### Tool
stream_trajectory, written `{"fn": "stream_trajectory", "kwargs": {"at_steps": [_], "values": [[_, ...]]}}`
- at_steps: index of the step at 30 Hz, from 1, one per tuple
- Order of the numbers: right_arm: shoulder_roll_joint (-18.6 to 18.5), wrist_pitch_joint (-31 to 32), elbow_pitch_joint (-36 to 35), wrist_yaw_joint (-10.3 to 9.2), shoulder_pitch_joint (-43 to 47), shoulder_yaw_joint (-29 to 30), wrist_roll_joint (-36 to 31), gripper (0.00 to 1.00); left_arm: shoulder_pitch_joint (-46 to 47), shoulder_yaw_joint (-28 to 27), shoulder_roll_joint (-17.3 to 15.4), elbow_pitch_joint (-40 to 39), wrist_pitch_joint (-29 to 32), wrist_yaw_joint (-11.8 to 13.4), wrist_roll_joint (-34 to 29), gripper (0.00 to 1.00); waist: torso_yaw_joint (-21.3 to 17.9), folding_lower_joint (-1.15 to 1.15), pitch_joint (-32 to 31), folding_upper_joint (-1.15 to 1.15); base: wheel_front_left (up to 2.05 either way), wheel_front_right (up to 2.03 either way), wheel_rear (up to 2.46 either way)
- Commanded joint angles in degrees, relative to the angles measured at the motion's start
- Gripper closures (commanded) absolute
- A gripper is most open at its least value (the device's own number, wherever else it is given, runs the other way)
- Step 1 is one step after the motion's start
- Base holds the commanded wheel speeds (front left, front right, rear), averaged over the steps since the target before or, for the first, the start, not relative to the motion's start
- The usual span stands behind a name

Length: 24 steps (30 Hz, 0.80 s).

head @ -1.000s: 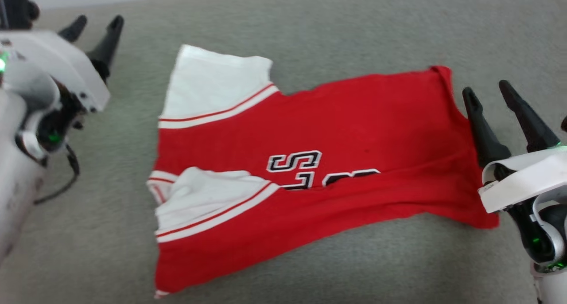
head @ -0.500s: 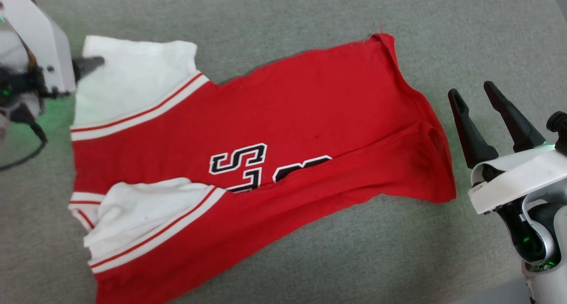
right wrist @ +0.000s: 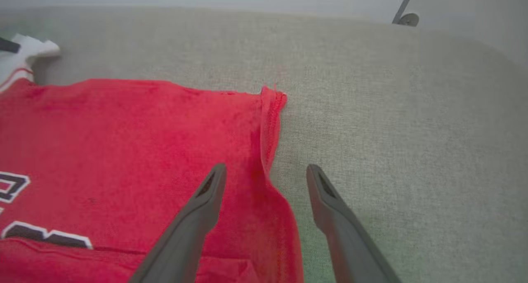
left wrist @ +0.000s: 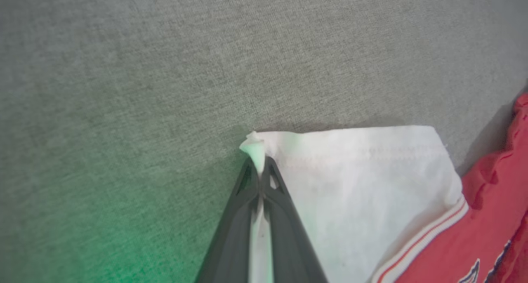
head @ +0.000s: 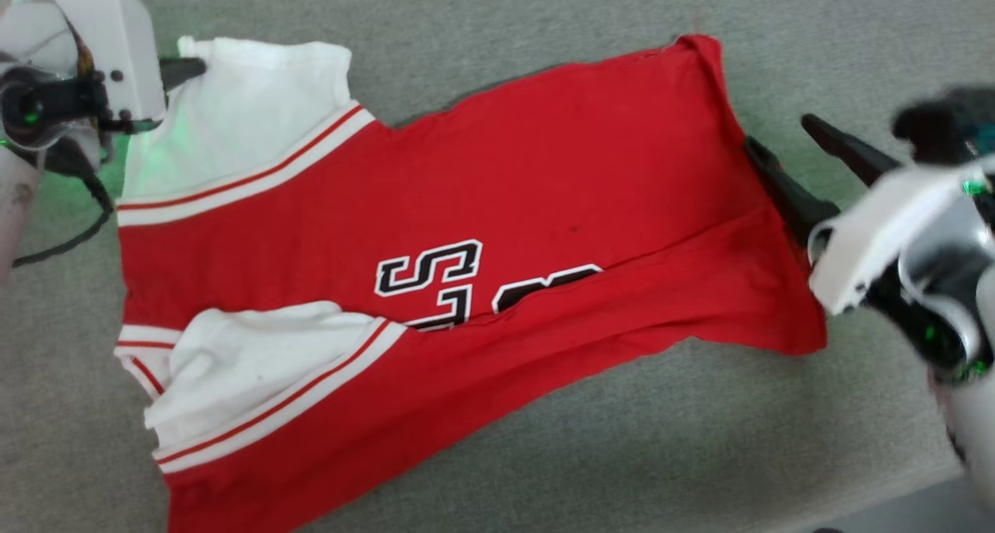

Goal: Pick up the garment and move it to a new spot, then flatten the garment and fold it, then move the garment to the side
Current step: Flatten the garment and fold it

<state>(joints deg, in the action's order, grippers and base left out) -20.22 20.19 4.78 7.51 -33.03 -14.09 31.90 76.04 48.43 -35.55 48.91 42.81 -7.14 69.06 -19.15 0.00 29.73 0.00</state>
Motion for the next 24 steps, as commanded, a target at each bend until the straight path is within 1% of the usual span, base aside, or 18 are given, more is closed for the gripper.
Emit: {"fn": "stream_trajectory", "kwargs": {"at_steps": [1,7,9,12,14,16,17,18,19,24], "values": [[-1.1,3.9,1.4,-0.05,-3.8,-2.3,0.7,0.00,-2.2,1.5,1.6,-0.1,0.4,-0.5,0.7,1.00,1.0,0.00,0.9,0.00,0.00,0.00,0.00],[-2.5,18.3,11.4,-0.05,-16.6,-6.5,3.3,0.00,-1.7,3.2,2.9,-2.9,-0.3,-0.4,1.8,1.00,4.1,0.00,2.2,0.00,0.00,0.00,0.00],[-2.8,22.2,15.1,-0.05,-20.4,-6.8,4.2,0.00,-1.5,3.8,3.1,-3.5,-0.9,-0.4,2.1,1.00,5.0,0.00,2.5,0.00,0.00,0.00,0.00],[-2.8,24.3,20.2,-0.05,-24.3,-7.4,4.0,0.00,-1.1,4.8,3.5,-4.0,-1.3,-0.4,2.5,1.00,6.3,0.00,3.0,0.00,0.00,0.00,0.00],[-2.1,25.5,23.4,-0.05,-25.7,-8.4,4.7,0.00,-0.9,5.3,3.7,-4.2,-1.6,-0.4,3.0,1.00,6.9,0.00,3.2,0.00,0.00,0.00,0.00],[-2.2,26.2,25.6,-0.05,-27.2,-9.8,5.2,0.00,-0.9,5.8,3.9,-4.4,-2.0,-0.4,3.5,1.00,7.4,0.00,3.2,0.00,0.00,0.00,0.00],[-2.2,25.9,26.6,-0.05,-27.6,-10.3,5.3,0.11,-0.9,6.0,3.9,-4.7,-2.2,-0.4,3.9,1.00,7.6,0.00,3.2,0.00,0.00,0.00,0.00],[-2.2,25.5,27.3,-0.05,-27.7,-11.1,5.5,0.98,-0.9,5.9,3.9,-4.9,-2.5,-0.3,4.5,1.00,7.8,0.00,3.2,0.00,0.00,0.00,0.00],[-2.3,24.3,27.7,-0.05,-28.0,-11.5,5.9,1.00,-1.0,5.9,4.0,-5.2,-2.8,-0.3,5.0,1.00,7.9,0.00,3.1,0.00,0.00,0.00,0.00],[-3.3,18.5,30.0,-0.05,-27.6,-13.1,8.5,1.00,-2.6,6.5,4.6,-6.4,-5.9,-0.3,6.9,1.00,9.0,0.00,-0.1,0.00,0.00,0.00,0.00]]}}
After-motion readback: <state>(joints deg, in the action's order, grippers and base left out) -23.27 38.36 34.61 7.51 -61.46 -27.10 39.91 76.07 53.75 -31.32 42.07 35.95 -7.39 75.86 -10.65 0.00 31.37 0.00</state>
